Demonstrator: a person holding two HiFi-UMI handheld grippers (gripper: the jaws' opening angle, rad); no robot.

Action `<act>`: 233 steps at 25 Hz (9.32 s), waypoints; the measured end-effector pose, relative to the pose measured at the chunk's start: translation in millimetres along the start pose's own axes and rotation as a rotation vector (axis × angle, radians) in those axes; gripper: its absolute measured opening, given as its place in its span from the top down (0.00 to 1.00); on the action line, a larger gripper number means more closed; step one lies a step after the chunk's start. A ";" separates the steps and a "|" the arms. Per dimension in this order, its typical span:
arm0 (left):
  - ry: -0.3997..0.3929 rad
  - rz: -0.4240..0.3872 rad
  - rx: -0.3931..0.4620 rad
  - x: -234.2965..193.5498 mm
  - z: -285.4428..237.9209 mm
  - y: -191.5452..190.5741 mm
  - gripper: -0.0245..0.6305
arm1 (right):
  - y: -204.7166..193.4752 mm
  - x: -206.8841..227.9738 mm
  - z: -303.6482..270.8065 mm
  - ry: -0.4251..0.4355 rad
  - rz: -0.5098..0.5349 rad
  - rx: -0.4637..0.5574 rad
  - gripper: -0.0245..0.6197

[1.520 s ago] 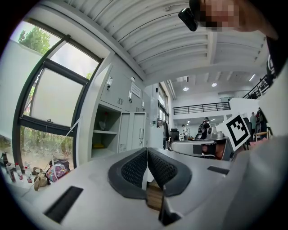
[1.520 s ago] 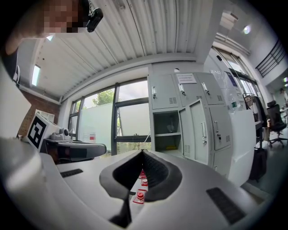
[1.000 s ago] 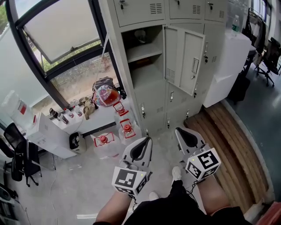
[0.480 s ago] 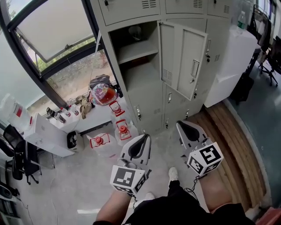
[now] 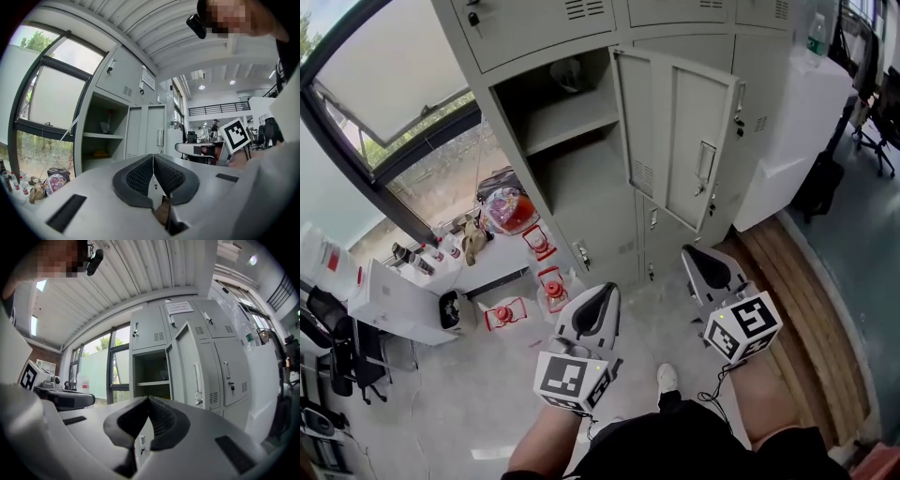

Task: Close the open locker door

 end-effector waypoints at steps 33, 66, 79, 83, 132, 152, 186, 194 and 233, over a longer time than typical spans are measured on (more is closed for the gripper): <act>0.066 -0.022 0.026 21.3 -96.7 5.3 0.93 | -4.9 160.9 -69.2 0.014 -0.021 0.003 0.60; 0.127 -0.005 0.018 -11.7 -99.8 5.5 0.93 | -3.3 136.5 -77.2 -0.016 0.042 0.010 0.73; 0.110 0.006 0.027 -39.6 -88.5 14.5 0.93 | 5.3 82.1 -85.6 0.023 0.050 0.010 0.69; 0.129 0.007 0.030 -49.7 -77.2 17.6 0.93 | 9.3 56.6 -94.0 0.064 0.067 0.015 0.67; 0.309 0.004 0.072 -167.3 15.4 45.7 0.93 | 36.2 -100.6 -294.3 0.292 0.117 0.012 0.70; 0.302 0.010 0.066 -216.1 3.7 56.5 0.93 | 37.1 -97.1 -357.5 0.278 0.124 -0.003 0.74; 0.268 0.024 0.066 -190.3 -32.5 58.1 0.93 | 25.8 -26.3 -324.4 0.224 0.079 -0.013 0.76; 0.261 0.025 0.074 -149.9 -49.0 51.2 0.93 | 28.1 3.6 -265.8 0.216 0.087 -0.007 0.79; 0.187 0.047 0.036 -67.6 37.1 9.8 0.93 | -2.8 -92.0 -74.4 0.228 0.023 -0.045 0.88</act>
Point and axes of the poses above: the fingertips, and each gripper's own axes: z backward along the fingers, x to its right, y out of its top, the point moved 1 cm from there along z, backward along the fingers, and after that the axes turned 12 degrees about z, right-handed, at the moved point
